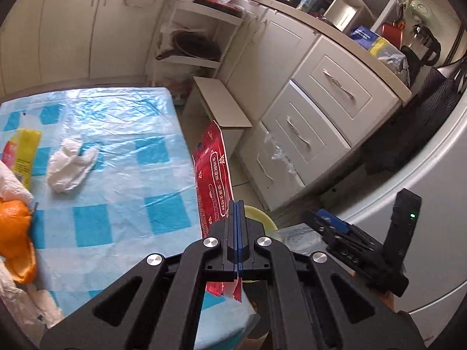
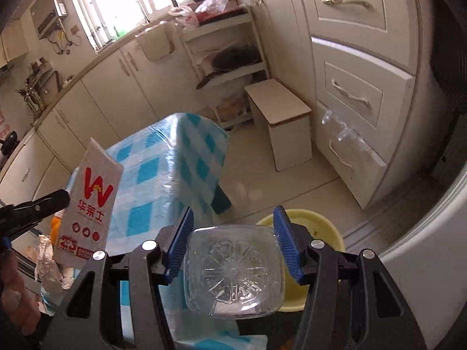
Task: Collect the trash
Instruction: 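Carry bottle and wrapper to the yellow bucket and open both tools, then return both tools to the table over the orange peels and carton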
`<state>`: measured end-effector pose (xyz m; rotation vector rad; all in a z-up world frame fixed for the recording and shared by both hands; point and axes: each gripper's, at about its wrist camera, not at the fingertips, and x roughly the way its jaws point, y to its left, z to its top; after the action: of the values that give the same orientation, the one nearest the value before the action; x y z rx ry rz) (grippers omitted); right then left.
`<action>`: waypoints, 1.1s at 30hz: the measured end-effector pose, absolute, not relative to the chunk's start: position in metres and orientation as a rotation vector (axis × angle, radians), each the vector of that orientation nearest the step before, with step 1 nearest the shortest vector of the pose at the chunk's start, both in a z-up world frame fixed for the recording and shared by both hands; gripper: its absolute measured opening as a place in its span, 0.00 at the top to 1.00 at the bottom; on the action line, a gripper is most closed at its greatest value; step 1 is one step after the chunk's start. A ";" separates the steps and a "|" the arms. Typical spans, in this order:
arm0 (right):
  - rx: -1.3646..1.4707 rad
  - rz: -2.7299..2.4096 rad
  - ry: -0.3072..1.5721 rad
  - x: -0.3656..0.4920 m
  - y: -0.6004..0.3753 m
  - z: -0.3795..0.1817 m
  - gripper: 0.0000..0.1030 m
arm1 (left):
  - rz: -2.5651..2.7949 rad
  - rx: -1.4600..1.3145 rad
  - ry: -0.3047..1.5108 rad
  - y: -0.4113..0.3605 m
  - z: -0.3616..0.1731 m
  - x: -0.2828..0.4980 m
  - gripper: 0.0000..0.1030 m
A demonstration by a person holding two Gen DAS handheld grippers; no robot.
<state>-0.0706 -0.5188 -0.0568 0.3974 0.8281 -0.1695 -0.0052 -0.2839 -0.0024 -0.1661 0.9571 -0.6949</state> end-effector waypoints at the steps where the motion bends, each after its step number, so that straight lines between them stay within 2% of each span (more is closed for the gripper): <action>1: 0.401 -0.183 0.871 -0.064 -0.523 -0.068 0.46 | -0.711 -0.162 0.969 -0.297 -0.007 -0.007 1.00; 4: 0.444 -0.220 0.989 -0.052 -0.540 -0.104 0.45 | -0.736 -0.146 1.008 -0.331 -0.024 -0.009 1.00; 7: 0.534 -0.258 0.995 -0.049 -0.559 -0.114 0.41 | -0.743 -0.128 1.045 -0.358 -0.042 -0.008 1.00; 11: 0.614 -0.283 0.855 -0.063 -0.577 -0.087 0.32 | -0.742 -0.102 1.092 -0.386 -0.065 -0.007 1.00; 16: 0.610 -0.279 0.688 -0.083 -0.582 -0.050 0.30 | -0.745 -0.065 1.154 -0.423 -0.094 -0.008 1.00; 20: 0.555 -0.276 0.585 -0.092 -0.583 -0.023 0.24 | -0.725 -0.025 1.190 -0.452 -0.113 -0.009 0.99; 21: 0.544 -0.278 0.567 -0.092 -0.584 -0.019 0.23 | -0.720 -0.021 1.201 -0.459 -0.118 -0.009 0.98; 25: 0.568 -0.271 0.547 -0.088 -0.594 -0.017 0.23 | -0.698 -0.009 1.206 -0.473 -0.123 -0.011 0.81; 28: 0.602 -0.267 0.537 -0.089 -0.600 -0.014 0.23 | -0.700 -0.017 1.191 -0.469 -0.116 -0.013 0.73; 33: 0.635 -0.234 0.532 -0.089 -0.599 -0.010 0.22 | -0.655 -0.087 1.130 -0.428 -0.090 -0.002 0.66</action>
<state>-0.0888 -0.5986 -0.0102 0.6350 0.5318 -0.2338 -0.0024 -0.4284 -0.0903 -0.0868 1.1300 -0.6545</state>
